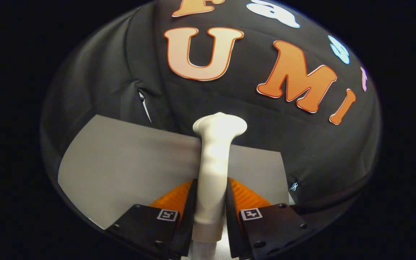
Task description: Iron the clothes twice with a garment steamer, once on the left side and once on the right side.
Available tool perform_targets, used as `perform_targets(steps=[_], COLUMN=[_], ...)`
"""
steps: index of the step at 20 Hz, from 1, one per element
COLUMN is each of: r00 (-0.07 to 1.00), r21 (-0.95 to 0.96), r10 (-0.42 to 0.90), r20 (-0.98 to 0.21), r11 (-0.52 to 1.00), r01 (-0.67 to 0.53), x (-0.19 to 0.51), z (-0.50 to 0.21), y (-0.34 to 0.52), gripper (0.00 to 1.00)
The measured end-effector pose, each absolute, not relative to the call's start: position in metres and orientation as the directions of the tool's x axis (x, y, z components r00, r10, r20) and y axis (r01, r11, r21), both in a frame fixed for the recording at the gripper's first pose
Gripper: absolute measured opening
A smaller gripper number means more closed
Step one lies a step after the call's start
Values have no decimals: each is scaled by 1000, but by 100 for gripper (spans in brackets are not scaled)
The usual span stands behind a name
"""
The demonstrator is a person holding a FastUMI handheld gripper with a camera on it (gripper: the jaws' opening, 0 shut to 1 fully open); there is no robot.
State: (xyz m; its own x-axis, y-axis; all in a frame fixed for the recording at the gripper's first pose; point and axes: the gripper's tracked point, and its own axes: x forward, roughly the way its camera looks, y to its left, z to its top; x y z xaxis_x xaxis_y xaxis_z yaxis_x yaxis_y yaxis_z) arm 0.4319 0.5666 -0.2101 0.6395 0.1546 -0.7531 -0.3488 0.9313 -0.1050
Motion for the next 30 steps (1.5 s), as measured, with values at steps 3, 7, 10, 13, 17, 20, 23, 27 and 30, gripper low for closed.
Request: perform_targets(steps=[3, 7, 10, 13, 17, 20, 23, 27, 30], r00=[638, 711, 758, 764, 786, 813, 834, 873, 901], r21=[-46, 13, -20, -20, 11, 17, 12, -10, -29], r10=[196, 292, 352, 405, 469, 510, 519, 480, 433], r20=[-745, -639, -550, -502, -402, -281, -185, -85, -32], r11=[939, 929, 901, 878, 861, 850, 850, 876, 900], r01=[-342, -370, -433, -478, -508, -527, -527, -483, -434], x=[430, 420, 394, 353, 281, 220, 150, 80, 38], z=[-202, -160, -120, -99, -57, -14, 21, 56, 79], y=[562, 566, 564, 558, 540, 518, 484, 429, 374], gripper=[42, 38, 38, 38, 38, 38, 38, 38, 38])
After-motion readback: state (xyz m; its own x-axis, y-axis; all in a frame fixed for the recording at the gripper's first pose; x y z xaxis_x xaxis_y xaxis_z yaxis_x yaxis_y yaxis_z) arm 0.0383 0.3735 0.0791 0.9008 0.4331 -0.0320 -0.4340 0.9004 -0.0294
